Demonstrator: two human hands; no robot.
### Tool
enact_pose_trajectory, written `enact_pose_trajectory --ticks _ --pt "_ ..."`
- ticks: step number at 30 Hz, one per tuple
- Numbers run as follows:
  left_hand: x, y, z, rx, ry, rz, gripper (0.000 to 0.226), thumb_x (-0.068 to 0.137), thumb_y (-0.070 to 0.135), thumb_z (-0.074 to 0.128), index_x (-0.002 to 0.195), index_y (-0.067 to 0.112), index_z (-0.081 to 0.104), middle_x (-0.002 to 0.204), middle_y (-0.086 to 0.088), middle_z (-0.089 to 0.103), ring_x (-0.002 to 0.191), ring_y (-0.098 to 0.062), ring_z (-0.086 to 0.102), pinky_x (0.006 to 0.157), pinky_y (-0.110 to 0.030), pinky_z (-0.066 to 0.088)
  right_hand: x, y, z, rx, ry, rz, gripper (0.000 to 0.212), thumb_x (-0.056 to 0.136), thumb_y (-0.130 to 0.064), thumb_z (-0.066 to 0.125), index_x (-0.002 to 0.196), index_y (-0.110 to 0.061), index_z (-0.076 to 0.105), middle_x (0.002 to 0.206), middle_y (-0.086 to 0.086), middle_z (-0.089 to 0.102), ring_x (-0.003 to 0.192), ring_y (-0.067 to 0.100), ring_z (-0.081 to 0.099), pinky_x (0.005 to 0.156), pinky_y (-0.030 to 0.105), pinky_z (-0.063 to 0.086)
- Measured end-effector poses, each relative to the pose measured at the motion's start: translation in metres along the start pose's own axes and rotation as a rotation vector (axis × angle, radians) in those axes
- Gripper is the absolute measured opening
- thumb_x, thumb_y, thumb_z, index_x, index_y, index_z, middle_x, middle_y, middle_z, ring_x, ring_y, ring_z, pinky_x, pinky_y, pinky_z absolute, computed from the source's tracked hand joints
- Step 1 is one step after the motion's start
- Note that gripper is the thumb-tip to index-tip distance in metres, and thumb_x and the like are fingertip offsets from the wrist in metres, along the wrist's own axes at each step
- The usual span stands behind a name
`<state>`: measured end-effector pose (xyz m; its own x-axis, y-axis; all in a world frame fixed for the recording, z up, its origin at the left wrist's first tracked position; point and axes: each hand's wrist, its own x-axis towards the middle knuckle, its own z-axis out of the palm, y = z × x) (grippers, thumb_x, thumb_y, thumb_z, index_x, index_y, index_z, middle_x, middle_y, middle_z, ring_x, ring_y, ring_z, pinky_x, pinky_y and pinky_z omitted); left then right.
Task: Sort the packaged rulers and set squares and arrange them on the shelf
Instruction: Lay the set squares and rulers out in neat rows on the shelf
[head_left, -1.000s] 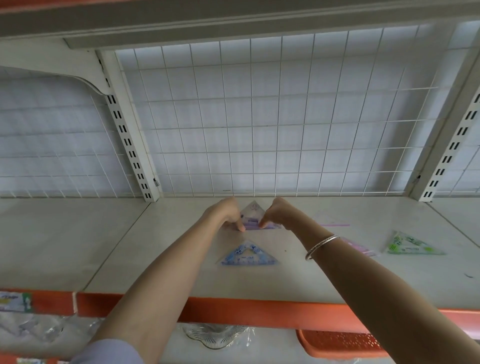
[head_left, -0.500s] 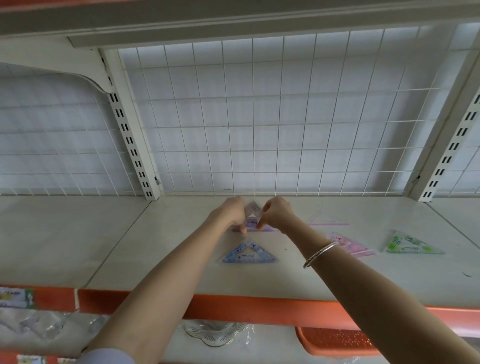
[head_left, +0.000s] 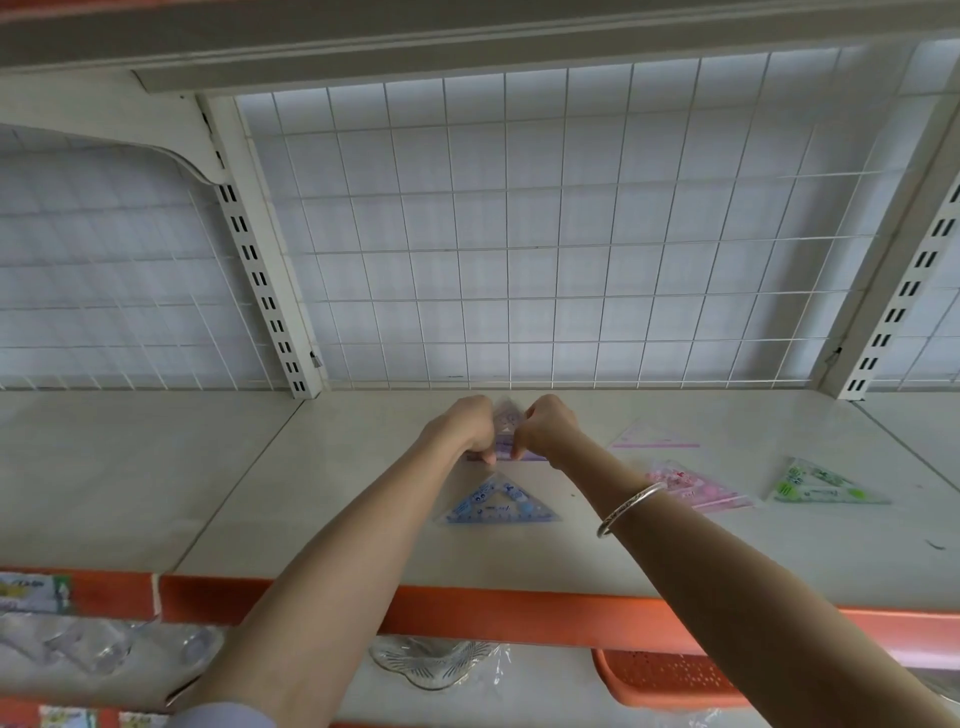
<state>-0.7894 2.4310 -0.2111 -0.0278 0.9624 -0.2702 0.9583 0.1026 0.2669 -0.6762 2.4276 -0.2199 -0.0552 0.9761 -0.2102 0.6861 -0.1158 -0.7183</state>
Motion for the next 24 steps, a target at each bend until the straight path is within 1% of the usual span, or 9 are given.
enact_pose_trajectory --ticks 3,6,8,11,13,15,19,22,24 --pt "-0.004 -0.005 -0.003 -0.076 0.002 0.029 0.052 0.073 0.013 0.08 0.118 0.004 0.055 0.119 -0.012 0.061 0.109 -0.029 0.058 0.083 -0.033 0.044 -0.001 0.003 -0.005 0.019 -0.03 -0.074 0.03 0.066 0.001 0.079 0.093 -0.003 0.065 0.088 0.009 0.057 0.084 0.022 0.051 0.066 0.029 0.045" --pt "-0.006 -0.014 -0.005 -0.176 -0.013 0.1 0.028 0.072 0.009 0.08 0.088 0.01 0.056 0.09 -0.005 0.06 0.081 -0.02 0.056 0.065 -0.026 0.038 0.0 0.009 -0.013 0.071 -0.059 -0.141 0.023 0.064 0.002 0.079 0.079 -0.006 0.064 0.083 0.01 0.056 0.079 0.023 0.048 0.058 0.025 0.038" --pt "-0.008 -0.017 -0.007 -0.262 0.008 0.133 0.03 0.071 0.008 0.08 0.075 0.013 0.051 0.075 0.001 0.052 0.069 -0.015 0.049 0.055 -0.025 0.033 0.001 0.011 -0.018 0.085 -0.076 -0.182 0.023 0.065 0.003 0.079 0.074 -0.007 0.061 0.085 0.012 0.058 0.078 0.023 0.049 0.062 0.027 0.039" --pt "-0.008 -0.021 -0.009 -0.341 0.027 0.174 0.029 0.068 0.01 0.083 0.083 0.013 0.058 0.08 0.001 0.059 0.076 -0.018 0.054 0.059 -0.024 0.038 -0.001 0.014 -0.025 0.079 -0.096 -0.231 0.028 0.069 0.002 0.077 0.092 0.002 0.063 0.089 0.012 0.06 0.08 0.023 0.052 0.07 0.03 0.044" --pt "-0.009 -0.023 -0.011 -0.358 0.006 0.187 0.03 0.068 0.013 0.084 0.087 0.013 0.061 0.084 -0.001 0.063 0.079 -0.018 0.057 0.063 -0.024 0.041 -0.002 0.016 -0.027 0.041 -0.095 -0.255 0.023 0.069 0.003 0.077 0.081 -0.007 0.06 0.084 0.008 0.059 0.079 0.023 0.052 0.07 0.029 0.045" --pt "-0.009 -0.025 -0.012 -0.36 -0.006 0.188 0.032 0.069 0.017 0.085 0.092 0.012 0.064 0.084 0.0 0.063 0.076 -0.015 0.057 0.061 -0.023 0.042 -0.003 0.019 -0.028 0.002 -0.091 -0.273 0.033 0.069 0.003 0.077 0.067 -0.017 0.051 0.072 0.0 0.053 0.069 0.017 0.048 0.059 0.022 0.038" --pt "-0.013 -0.027 -0.011 -0.315 0.035 0.201 0.036 0.068 0.018 0.085 0.098 0.01 0.067 0.085 0.0 0.063 0.078 -0.015 0.057 0.069 -0.025 0.045 -0.006 0.024 -0.021 -0.051 -0.066 -0.33 0.035 0.072 -0.001 0.075 0.065 -0.021 0.047 0.065 -0.005 0.045 0.065 0.016 0.043 0.051 0.02 0.029" --pt "-0.019 -0.029 -0.008 -0.302 0.06 0.197 0.038 0.065 0.017 0.086 0.098 0.011 0.069 0.085 0.002 0.062 0.081 -0.015 0.057 0.07 -0.023 0.045 -0.008 0.029 -0.016 -0.036 -0.054 -0.371 0.014 0.081 -0.006 0.069 0.09 -0.011 0.06 0.08 0.0 0.057 0.069 0.014 0.05 0.05 0.01 0.035" --pt "-0.021 -0.029 -0.007 -0.31 0.067 0.2 0.04 0.064 0.018 0.087 0.099 0.014 0.07 0.088 0.003 0.063 0.083 -0.013 0.057 0.068 -0.023 0.045 -0.01 0.031 -0.012 -0.009 -0.085 -0.382 0.035 0.083 -0.008 0.067 0.116 -0.009 0.056 0.104 0.006 0.062 0.084 0.013 0.057 0.064 0.01 0.045"
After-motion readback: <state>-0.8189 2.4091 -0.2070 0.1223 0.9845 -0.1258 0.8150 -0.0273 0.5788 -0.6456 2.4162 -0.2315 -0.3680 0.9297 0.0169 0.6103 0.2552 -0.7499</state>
